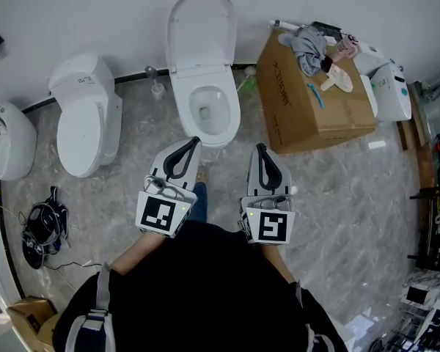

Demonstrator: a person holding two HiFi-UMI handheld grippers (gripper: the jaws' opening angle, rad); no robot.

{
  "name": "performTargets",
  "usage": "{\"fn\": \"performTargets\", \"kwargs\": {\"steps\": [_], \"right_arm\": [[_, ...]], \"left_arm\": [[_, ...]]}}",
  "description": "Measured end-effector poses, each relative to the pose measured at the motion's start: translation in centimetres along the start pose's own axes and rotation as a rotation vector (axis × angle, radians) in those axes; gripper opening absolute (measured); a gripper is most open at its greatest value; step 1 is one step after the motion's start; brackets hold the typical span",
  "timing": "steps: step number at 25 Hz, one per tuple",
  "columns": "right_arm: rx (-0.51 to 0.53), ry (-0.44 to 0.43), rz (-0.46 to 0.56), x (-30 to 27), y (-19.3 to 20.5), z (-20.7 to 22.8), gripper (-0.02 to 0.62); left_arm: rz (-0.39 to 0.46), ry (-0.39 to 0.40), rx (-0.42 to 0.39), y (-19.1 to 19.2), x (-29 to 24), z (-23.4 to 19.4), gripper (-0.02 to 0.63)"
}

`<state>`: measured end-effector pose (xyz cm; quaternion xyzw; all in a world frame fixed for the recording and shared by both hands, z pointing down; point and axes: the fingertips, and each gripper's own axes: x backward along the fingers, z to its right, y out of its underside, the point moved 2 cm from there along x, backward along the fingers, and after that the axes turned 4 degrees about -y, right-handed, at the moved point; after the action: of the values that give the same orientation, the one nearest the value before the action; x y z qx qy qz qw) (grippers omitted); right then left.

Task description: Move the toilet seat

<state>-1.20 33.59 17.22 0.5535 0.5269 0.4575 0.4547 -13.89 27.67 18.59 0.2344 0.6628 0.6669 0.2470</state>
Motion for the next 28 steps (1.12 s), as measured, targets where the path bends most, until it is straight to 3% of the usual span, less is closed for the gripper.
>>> {"fn": "performTargets", "kwargs": {"steps": [14,28], "right_arm": [[-0.003,-0.032,0.001,-12.7,0.5,6.4,0.025],[0.000,-0.073,-0.053,-22.2,2.3,9.3,0.025]], "left_arm": [[-0.022,-0.059,0.006,-0.7,-12.2,-5.7,0.007],[-0.071,-0.093,0.027,0.5,-19.9,-10.8,0.007]]}}
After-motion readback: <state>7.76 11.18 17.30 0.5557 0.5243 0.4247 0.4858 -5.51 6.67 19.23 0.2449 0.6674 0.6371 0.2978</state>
